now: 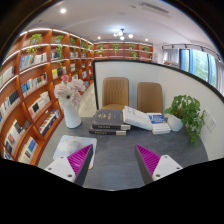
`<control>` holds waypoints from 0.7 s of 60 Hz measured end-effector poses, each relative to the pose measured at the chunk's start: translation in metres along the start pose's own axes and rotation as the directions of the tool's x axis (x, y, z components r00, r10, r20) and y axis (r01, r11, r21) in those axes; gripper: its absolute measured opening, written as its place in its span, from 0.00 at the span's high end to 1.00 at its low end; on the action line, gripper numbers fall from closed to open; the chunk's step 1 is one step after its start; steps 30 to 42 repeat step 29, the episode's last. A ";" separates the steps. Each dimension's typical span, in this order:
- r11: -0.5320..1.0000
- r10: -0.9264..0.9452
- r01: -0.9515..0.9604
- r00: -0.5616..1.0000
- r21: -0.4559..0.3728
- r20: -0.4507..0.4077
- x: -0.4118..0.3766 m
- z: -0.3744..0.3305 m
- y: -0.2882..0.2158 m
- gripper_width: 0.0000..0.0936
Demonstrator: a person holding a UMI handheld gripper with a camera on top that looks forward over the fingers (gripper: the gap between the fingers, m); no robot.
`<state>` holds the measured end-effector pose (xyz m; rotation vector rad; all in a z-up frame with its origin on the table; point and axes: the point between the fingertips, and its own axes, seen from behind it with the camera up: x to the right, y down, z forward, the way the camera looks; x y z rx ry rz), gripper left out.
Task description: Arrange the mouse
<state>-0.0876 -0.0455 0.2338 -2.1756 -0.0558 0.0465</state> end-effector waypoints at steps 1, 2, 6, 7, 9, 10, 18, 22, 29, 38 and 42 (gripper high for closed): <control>1.000 -0.003 0.003 1.000 -0.002 0.003 0.004 -0.003 0.002 0.11; 1.000 -0.005 0.005 1.000 -0.003 0.005 0.008 -0.005 0.004 0.11; 1.000 -0.013 0.013 1.000 -0.003 0.012 0.021 -0.016 0.009 0.11; 1.000 -0.013 0.013 1.000 -0.003 0.013 0.025 -0.019 0.010 0.11; 1.000 -0.011 0.011 1.000 -0.001 0.012 0.033 -0.023 0.011 0.11; 1.000 -0.008 0.008 1.000 0.000 0.011 0.036 -0.026 0.011 0.11; 1.000 0.018 -0.018 1.000 0.014 0.008 0.057 -0.041 0.011 0.11; 1.000 0.023 -0.023 1.000 0.015 0.010 0.063 -0.046 0.011 0.11; 0.999 0.030 -0.031 0.999 0.019 0.013 0.070 -0.052 0.011 0.11; 0.999 0.030 -0.031 0.999 0.019 0.013 0.070 -0.052 0.011 0.11; 0.999 0.030 -0.031 0.999 0.019 0.013 0.070 -0.052 0.011 0.11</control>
